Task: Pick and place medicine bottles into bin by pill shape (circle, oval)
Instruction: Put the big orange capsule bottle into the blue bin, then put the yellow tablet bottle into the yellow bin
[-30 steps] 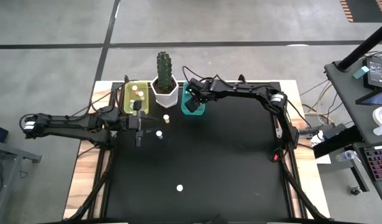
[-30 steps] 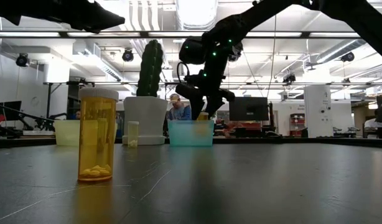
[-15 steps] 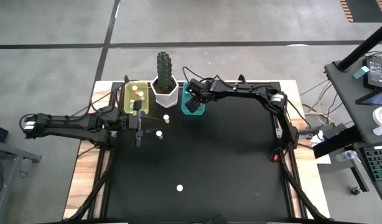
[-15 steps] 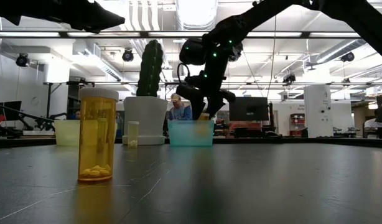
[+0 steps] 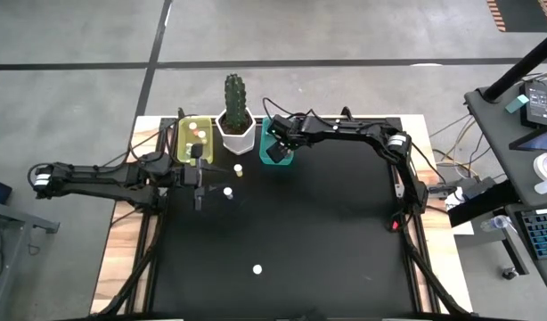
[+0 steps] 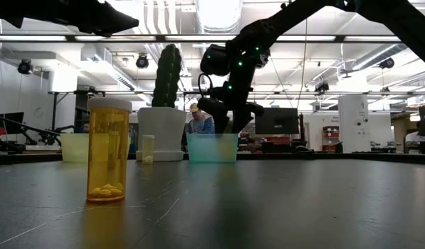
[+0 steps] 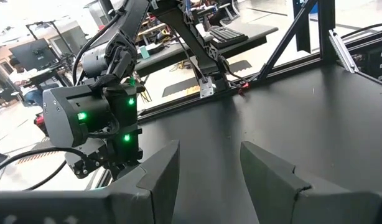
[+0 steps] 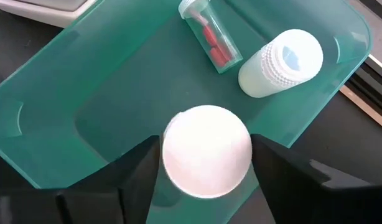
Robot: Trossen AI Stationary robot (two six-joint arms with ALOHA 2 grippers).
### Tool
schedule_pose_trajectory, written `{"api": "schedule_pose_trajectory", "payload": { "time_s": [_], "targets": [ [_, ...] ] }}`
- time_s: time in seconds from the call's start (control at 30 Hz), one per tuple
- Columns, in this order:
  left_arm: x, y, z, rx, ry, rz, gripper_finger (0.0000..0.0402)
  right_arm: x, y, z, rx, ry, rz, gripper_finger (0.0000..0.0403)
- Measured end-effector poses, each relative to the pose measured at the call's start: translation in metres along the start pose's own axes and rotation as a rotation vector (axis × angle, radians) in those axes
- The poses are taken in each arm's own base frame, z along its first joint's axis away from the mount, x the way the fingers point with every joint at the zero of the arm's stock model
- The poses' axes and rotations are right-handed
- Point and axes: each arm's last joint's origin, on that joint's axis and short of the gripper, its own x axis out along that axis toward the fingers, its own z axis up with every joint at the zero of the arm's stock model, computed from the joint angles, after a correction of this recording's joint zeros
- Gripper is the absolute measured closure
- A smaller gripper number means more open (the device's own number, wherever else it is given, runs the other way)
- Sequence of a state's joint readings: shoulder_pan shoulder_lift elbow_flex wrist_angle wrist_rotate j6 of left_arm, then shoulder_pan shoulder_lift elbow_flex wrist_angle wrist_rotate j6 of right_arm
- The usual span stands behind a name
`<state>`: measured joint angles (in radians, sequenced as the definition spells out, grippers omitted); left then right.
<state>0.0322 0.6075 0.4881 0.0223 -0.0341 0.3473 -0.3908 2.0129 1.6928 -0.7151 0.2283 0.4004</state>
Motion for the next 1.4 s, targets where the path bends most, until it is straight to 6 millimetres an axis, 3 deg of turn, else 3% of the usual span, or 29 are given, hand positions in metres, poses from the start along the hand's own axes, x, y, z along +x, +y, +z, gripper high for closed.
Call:
{"api": "schedule_pose_trajectory", "payload": {
  "time_s": [0.4,0.73,1.0,1.23,1.4],
  "targets": [
    [0.0,0.0,0.0,0.0,0.0,0.0,0.0248,-0.012,-0.001,0.001,-0.008,-0.012,0.006,0.0145],
    [0.0,0.0,0.0,0.0,-0.004,0.002,0.0248,-0.07,0.007,0.001,-0.064,-0.094,0.061,0.0148],
    [0.0,0.0,0.001,-0.001,-0.007,0.003,0.0248,-0.118,0.036,-0.028,-0.191,-0.108,0.121,0.017],
    [0.0,0.0,0.001,-0.026,-0.015,0.005,0.0248,-0.148,0.062,-0.072,-0.305,-0.159,0.102,0.0179],
    [0.001,0.001,0.002,-0.029,-0.019,0.007,0.0248,-0.163,0.07,-0.106,-0.357,-0.22,0.063,0.0179]
  ]
}}
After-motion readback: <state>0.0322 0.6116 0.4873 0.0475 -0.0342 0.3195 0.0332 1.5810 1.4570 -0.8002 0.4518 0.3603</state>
